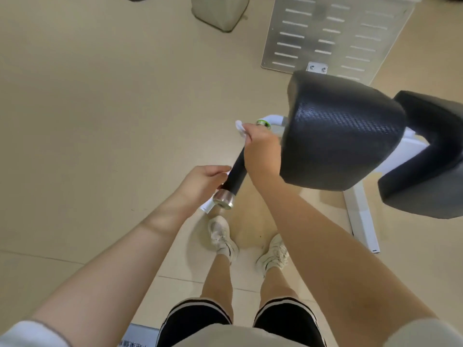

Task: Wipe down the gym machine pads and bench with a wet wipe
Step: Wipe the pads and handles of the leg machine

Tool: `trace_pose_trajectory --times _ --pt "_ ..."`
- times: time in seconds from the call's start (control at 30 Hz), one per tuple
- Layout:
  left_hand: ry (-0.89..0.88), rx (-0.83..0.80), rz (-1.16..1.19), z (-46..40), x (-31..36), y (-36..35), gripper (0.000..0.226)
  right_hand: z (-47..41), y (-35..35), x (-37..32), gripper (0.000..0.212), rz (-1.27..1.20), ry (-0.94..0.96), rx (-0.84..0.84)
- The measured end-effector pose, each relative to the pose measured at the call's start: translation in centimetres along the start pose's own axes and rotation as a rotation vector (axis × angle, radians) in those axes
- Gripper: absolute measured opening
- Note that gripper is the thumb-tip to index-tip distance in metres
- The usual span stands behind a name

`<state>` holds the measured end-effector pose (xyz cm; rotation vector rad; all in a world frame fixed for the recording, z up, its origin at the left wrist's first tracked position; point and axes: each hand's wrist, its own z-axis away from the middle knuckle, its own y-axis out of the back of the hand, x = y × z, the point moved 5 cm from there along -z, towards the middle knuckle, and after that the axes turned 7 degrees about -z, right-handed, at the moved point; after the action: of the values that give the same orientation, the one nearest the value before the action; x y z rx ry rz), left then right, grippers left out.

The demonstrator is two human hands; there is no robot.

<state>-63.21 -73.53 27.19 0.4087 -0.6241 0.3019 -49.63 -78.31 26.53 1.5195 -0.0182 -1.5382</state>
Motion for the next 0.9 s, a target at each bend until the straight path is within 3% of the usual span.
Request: trace_pose_trajectory --times 0.13,0.2,0.33,0.4,0.6,0.7,0.77,0.83,0.9 --pt "-0.103 -0.064 -0.202 -0.4 -0.4 0.8 0.038 -0.9 -1.7 1.1 0.034 0.192 0.037 -0.073" --pt "-0.123 -0.124 -0.184 -0.4 -0.9 0.9 0.037 -0.5 -1.2 1.4 0.023 0.199 0.071 -0.069" --pt "-0.116 -0.181 -0.118 -0.8 -0.7 1.2 0.036 0.9 -1.1 0.2 0.025 0.274 0.218 -0.144" --pt "-0.112 -0.216 -0.076 -0.8 -0.3 1.2 0.036 3.1 -0.8 -0.3 0.022 0.195 0.248 -0.152" --pt "-0.096 -0.262 -0.038 -0.5 -0.3 1.4 0.036 10.0 0.6 -0.1 0.028 -0.007 0.079 -0.147" --pt "-0.074 -0.263 -0.009 -0.7 -0.2 1.4 0.035 7.6 1.7 0.4 0.022 -0.149 -0.088 0.087" --pt "-0.063 -0.266 0.009 -0.8 -0.2 1.4 0.035 5.0 1.9 0.7 0.02 -0.346 -0.318 0.238" --pt "-0.065 -0.276 -0.004 -0.9 -0.4 1.4 0.035 2.8 1.0 1.4 0.022 -0.448 -0.442 0.269" --pt "-0.067 -0.279 -0.017 -1.1 -0.5 1.5 0.035 1.4 -0.2 1.6 0.03 -0.35 -0.421 0.257"
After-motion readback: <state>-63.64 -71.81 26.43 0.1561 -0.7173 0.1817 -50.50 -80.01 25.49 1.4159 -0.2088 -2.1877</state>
